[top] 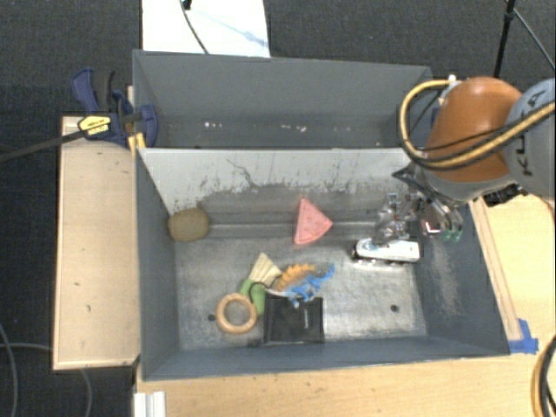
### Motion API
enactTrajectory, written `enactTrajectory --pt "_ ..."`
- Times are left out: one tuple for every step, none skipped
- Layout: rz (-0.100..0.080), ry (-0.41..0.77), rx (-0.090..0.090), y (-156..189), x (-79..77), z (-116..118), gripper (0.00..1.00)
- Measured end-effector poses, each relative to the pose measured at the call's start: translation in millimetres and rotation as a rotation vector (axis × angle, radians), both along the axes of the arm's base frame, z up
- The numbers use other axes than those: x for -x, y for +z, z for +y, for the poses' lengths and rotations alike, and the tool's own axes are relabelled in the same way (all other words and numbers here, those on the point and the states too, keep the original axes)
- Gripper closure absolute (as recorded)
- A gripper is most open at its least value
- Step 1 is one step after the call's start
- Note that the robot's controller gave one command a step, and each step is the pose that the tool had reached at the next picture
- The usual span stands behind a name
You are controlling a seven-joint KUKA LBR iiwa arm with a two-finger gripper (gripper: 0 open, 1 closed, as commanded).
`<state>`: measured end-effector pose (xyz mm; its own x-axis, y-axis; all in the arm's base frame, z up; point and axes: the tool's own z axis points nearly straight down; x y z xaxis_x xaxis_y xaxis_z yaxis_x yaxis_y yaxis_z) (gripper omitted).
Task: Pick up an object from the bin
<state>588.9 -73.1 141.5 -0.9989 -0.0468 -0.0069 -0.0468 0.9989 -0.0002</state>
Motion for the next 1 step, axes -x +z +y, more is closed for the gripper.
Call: enactTrajectory --pt "0.005 -0.013 -0.001 -15.7 3.8 0.3 1.00"
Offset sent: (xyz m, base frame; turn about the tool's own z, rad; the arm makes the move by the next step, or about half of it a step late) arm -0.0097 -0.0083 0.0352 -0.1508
